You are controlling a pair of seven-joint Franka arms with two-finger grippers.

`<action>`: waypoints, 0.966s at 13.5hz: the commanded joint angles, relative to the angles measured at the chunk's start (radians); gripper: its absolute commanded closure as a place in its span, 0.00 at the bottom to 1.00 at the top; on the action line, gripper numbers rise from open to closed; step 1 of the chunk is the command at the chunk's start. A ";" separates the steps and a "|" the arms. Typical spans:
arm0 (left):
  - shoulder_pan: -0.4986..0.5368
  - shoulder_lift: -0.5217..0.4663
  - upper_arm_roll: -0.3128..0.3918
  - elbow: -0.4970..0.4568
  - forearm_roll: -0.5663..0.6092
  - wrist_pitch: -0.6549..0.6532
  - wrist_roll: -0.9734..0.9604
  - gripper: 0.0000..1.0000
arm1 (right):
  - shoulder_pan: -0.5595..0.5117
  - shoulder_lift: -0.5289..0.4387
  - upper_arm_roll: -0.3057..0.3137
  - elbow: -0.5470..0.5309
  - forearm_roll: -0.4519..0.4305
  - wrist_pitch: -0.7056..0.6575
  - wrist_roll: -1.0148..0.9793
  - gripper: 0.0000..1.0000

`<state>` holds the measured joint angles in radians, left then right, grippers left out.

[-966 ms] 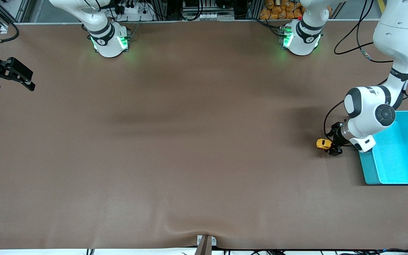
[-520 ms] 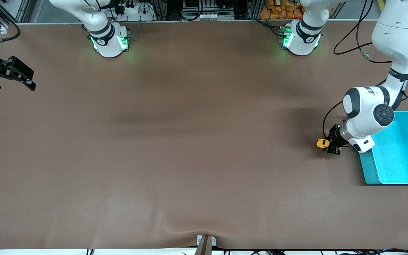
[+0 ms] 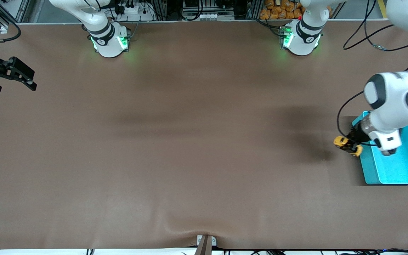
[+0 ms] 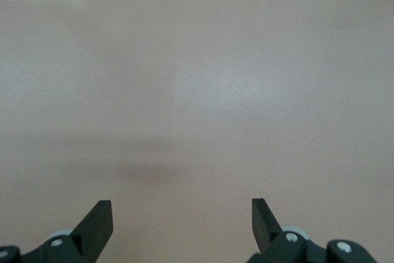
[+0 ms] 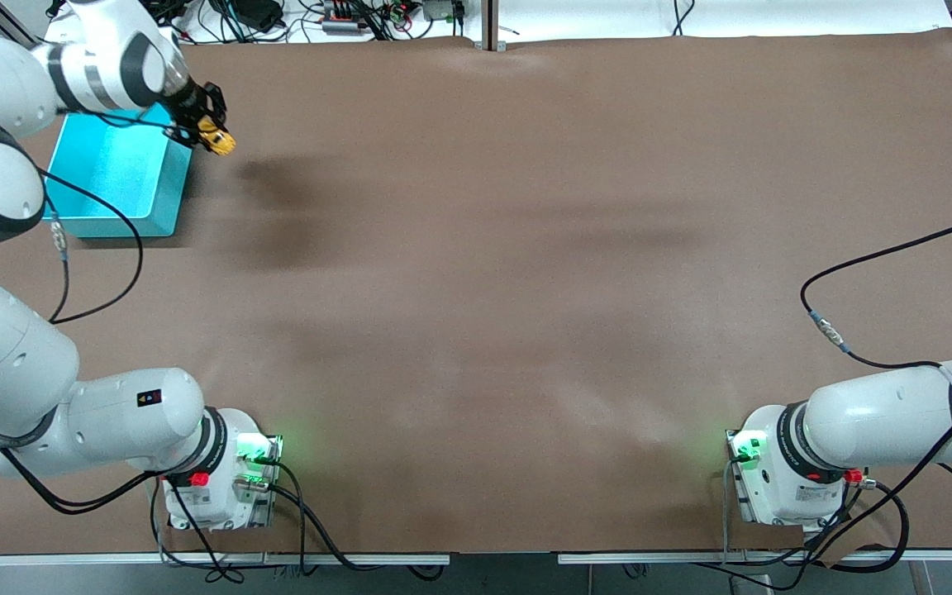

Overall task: Wind and store yellow beetle car
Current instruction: 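Lift the car with the left gripper and carry it into the bin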

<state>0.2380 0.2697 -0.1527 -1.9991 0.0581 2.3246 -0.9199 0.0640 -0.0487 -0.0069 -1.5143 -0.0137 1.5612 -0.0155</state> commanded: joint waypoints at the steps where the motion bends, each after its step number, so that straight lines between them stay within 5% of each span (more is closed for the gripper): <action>1: 0.056 0.014 -0.001 0.110 0.023 -0.120 0.175 1.00 | -0.004 0.012 0.004 0.029 0.009 -0.009 -0.011 0.00; 7: 0.205 0.121 -0.001 0.256 0.022 -0.163 0.665 1.00 | -0.007 0.016 0.004 0.037 0.024 -0.009 -0.012 0.00; 13: 0.328 0.247 0.001 0.289 0.026 -0.154 1.108 1.00 | -0.004 0.021 0.004 0.037 0.026 -0.009 -0.012 0.00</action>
<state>0.5405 0.4705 -0.1399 -1.7506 0.0589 2.1895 0.1111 0.0644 -0.0428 -0.0058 -1.5062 -0.0025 1.5614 -0.0155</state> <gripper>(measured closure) 0.502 0.000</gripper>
